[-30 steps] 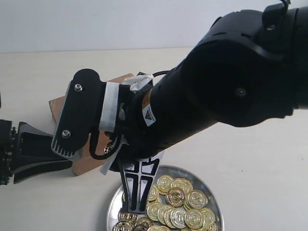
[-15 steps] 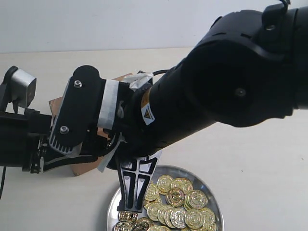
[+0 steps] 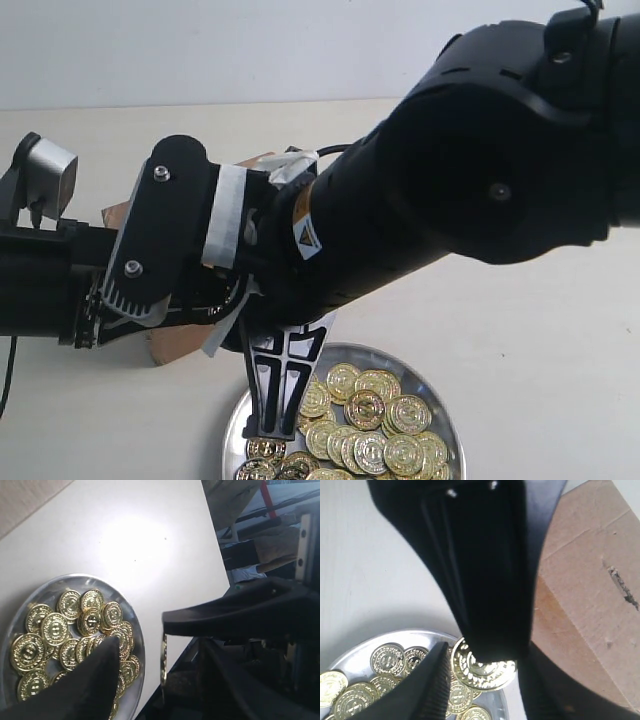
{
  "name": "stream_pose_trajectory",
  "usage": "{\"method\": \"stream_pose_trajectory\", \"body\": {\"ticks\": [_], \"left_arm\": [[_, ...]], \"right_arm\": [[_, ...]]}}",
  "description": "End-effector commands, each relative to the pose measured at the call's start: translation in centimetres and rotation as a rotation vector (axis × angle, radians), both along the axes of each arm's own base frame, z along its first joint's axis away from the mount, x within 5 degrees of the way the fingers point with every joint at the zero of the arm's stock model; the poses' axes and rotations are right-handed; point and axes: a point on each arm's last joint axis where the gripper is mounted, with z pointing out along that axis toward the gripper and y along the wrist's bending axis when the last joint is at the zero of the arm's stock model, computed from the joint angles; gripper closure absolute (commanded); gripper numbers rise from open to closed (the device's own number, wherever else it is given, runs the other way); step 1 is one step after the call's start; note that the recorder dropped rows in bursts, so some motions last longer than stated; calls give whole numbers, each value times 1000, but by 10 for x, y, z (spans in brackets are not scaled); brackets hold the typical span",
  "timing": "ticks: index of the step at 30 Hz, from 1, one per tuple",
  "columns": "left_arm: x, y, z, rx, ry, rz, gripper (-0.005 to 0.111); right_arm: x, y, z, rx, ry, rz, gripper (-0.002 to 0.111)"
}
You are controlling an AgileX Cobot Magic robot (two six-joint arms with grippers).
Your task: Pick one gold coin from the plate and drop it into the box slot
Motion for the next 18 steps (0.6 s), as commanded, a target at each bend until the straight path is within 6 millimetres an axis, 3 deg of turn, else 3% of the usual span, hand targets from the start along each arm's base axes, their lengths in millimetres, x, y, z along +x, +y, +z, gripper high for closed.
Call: {"method": "stream_pose_trajectory", "body": {"ticks": [1, 10, 15, 18], "left_arm": [[0, -2, 3, -21, -7, -9, 59], [-6, -12, 3, -11, -14, -60, 60], [1, -15, 10, -20, -39, -49, 60], [1, -15, 10, -9, -42, -63, 67]], "right_arm": [[-1, 0, 3, 16, -11, -3, 91], [0, 0, 3, 18, -11, -4, 91], [-1, 0, 2, 17, 1, -17, 91], [-1, 0, 2, 17, 1, -17, 91]]}}
